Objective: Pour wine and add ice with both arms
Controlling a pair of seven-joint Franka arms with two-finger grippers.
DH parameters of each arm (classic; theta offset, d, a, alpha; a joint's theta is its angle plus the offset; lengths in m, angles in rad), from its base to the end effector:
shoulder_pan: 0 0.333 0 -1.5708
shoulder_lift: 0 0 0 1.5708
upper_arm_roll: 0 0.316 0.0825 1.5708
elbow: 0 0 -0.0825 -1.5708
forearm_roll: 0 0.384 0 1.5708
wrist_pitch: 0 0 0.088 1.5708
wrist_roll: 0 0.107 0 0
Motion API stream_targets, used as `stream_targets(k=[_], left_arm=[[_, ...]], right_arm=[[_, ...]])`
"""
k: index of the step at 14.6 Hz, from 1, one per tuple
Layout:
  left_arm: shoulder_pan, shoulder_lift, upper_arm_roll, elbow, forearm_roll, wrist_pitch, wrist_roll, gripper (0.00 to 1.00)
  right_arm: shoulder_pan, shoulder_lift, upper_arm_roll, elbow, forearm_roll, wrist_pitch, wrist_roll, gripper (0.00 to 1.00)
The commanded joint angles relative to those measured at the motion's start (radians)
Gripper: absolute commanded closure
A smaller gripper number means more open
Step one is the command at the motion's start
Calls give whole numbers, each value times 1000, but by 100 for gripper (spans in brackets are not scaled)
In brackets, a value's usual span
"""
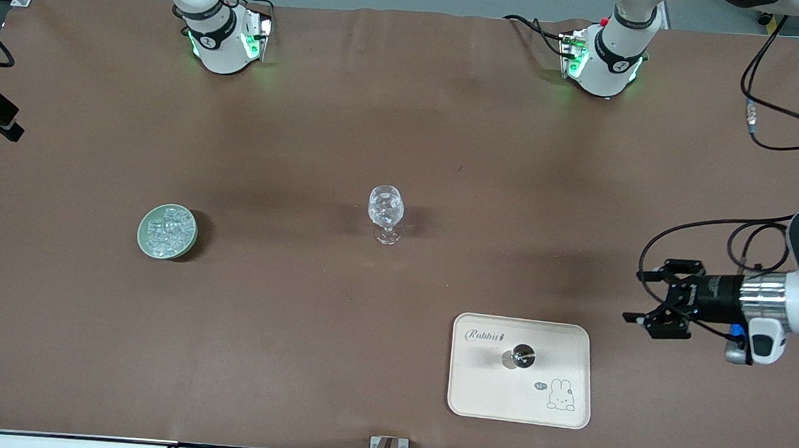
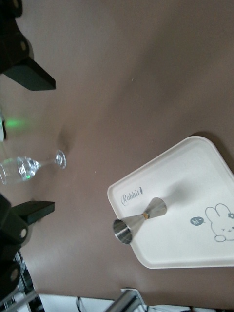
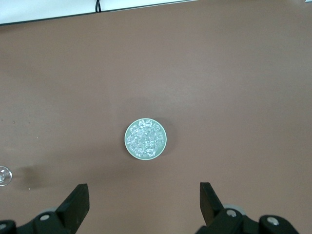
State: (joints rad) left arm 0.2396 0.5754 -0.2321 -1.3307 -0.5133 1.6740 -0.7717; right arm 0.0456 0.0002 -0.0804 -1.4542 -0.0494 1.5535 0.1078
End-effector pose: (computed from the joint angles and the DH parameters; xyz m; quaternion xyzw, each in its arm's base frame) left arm 0.6963 -0.0084 0.4063 0.8480 0.4174 -0.2117 0.2489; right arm 0.5520 -0.0246 0.6779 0.9958 -0.0728 0.0504 0.0228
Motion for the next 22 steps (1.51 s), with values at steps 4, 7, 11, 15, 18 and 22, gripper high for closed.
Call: stream_targets(k=[4, 7, 11, 15, 18, 22], left_arm=[[0, -146, 3, -45, 189, -69, 234, 0], [-57, -247, 8, -109, 295, -68, 359, 0], [-146, -347, 52, -125, 374, -65, 449, 0], [-201, -433, 77, -172, 466, -57, 528, 0], [-236, -532, 99, -307, 518, 28, 597, 0], [-259, -724, 125, -572, 519, 167, 612, 0]], right_arm=[[-13, -16, 8, -14, 17, 8, -19, 0], [-45, -14, 33, -14, 17, 10, -19, 0], [-43, -17, 57, -17, 14, 3, -20, 0], [-39, -17, 54, -17, 9, -3, -19, 0], [-27, -17, 51, -15, 9, 0, -19, 0], [-26, -17, 51, -17, 9, 2, -17, 0]])
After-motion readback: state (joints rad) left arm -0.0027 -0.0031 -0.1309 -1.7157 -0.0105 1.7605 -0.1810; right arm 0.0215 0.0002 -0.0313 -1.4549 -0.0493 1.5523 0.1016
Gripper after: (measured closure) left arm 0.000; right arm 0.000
